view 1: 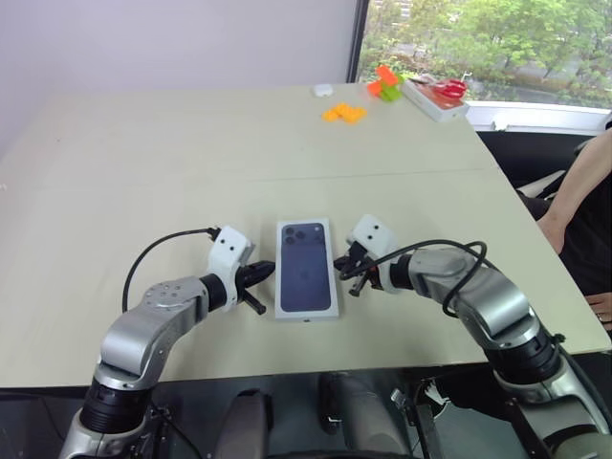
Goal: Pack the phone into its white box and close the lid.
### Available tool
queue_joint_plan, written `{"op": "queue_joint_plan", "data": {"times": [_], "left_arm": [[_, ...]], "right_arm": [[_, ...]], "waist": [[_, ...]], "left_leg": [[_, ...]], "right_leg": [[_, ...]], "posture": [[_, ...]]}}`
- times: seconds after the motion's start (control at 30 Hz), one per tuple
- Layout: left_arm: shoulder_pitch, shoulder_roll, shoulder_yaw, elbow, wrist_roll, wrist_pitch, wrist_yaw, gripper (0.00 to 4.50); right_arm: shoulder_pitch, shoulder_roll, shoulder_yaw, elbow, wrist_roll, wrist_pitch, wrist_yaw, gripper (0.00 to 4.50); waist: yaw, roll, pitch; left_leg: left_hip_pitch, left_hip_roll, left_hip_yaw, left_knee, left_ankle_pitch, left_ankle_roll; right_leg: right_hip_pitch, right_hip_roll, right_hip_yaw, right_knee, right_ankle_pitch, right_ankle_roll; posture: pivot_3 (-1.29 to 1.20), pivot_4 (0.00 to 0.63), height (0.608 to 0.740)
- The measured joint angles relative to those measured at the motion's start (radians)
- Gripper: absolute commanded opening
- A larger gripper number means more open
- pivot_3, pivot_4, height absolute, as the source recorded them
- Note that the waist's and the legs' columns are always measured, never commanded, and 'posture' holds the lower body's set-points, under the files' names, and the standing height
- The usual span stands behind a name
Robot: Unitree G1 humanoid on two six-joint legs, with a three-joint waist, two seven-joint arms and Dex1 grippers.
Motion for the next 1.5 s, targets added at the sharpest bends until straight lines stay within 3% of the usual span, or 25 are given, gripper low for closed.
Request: {"op": "queue_joint_plan", "data": {"times": [1.5], "left_arm": [[-0.010, 0.009, 0.008, -0.019, -0.023, 0.007, 0.006, 0.03]], "right_arm": [[-0.020, -0.019, 0.002, 0.003, -0.001, 0.004, 0.012, 0.00]], "waist": [[-0.001, 0.000, 0.000]], "left_leg": [[0.000, 0.000, 0.000, 0.000, 0.000, 0.000]], "right_leg": [[0.000, 0.000, 0.000, 0.000, 0.000, 0.000]], "posture": [[0.00, 0.150, 0.732]]}}
